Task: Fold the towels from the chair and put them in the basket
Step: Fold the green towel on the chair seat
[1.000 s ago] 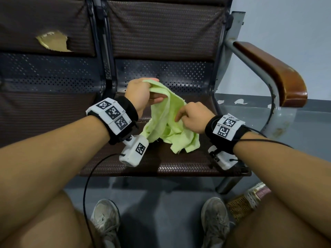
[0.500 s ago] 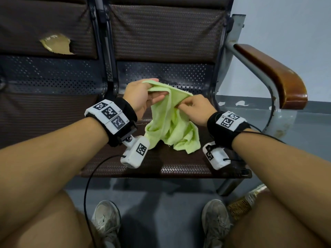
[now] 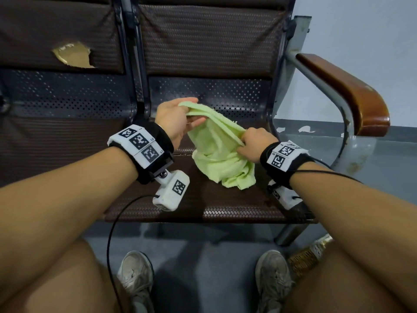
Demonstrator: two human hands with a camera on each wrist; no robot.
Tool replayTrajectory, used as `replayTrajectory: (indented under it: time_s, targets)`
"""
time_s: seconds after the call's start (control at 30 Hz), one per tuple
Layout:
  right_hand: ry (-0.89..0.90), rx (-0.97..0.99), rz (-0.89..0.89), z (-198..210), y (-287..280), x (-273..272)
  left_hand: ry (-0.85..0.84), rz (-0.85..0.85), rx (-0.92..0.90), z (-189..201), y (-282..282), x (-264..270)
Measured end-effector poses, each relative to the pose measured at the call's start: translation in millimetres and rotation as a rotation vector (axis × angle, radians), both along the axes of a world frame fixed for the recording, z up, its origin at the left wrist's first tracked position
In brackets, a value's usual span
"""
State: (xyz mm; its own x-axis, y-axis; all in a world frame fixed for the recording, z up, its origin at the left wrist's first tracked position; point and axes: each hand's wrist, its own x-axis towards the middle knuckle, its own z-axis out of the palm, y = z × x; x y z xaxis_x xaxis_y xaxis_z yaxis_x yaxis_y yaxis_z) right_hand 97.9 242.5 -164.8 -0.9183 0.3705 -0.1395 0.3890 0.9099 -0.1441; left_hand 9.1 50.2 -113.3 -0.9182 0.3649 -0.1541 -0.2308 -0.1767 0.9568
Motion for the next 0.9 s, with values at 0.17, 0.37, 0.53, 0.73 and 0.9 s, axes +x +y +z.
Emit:
replayTrajectory:
  time_s: [0.17,0.37,0.53,0.73,0.9]
  targets:
    - [0.345,-0.33,-0.145,4.8,5.9,-2.1,0.028,0.14,-0.044,-3.2,-5.6,-15.1]
    - [0.714,-0.598,-0.117,29.7,4.8,-2.3,-0.026,0.166,-0.103,-11.6,-12.2,-23.4]
    - [0.267,-0.033,0.204,8.1,27.1,10.9,-0.05,0.255,-0.048,-9.8,-24.2,-38.7]
    - [0.037,0.003,0.128,-3.5,37.1,17.0,-0.142,0.093,-0.21,-26.4,-36.4,-45.4]
    - [0.31,0.046,0.185,4.5,39.4,22.3,-0.19,0.134,-0.289,-30.0,-42.4,-52.3]
